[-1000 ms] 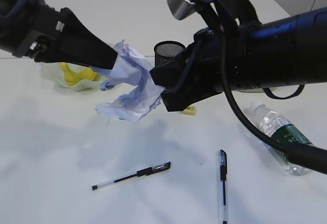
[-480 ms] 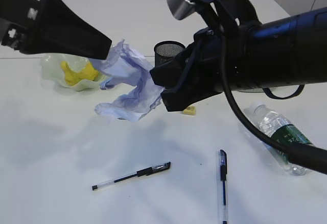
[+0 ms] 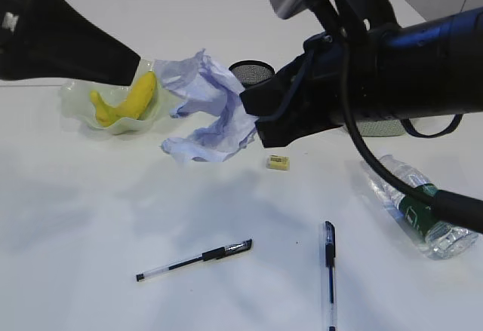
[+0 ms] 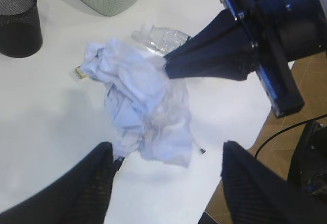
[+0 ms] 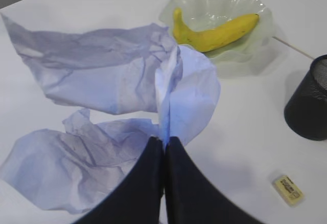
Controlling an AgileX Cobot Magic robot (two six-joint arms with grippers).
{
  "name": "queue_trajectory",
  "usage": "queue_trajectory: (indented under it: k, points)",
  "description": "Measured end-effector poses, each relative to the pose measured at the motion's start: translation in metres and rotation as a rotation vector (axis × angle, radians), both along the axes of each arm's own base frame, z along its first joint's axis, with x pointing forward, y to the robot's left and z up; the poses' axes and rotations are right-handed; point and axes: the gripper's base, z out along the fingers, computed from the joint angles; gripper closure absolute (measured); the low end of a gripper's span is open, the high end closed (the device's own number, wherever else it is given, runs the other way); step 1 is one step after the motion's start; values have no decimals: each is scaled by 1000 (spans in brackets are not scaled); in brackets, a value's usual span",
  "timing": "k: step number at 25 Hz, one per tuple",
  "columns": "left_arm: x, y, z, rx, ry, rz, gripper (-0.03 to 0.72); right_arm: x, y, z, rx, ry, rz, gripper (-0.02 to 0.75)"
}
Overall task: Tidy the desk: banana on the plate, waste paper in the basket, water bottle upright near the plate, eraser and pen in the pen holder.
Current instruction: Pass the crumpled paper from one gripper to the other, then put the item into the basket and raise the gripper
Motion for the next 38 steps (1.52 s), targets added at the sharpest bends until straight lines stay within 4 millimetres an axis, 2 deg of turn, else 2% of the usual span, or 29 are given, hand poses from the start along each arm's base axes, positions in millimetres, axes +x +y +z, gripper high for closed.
queue_trajectory:
  k: [16,33,38]
  points:
    - [2,5,-4,66,0,35,211,37,-61,1,-15,-24,-231,752]
    - [14,22,-11,209,-9,238,211,62,-114,11,-53,-176,-514,752]
    - [21,36,-12,233,-15,324,211,66,-122,13,-76,-219,-561,752]
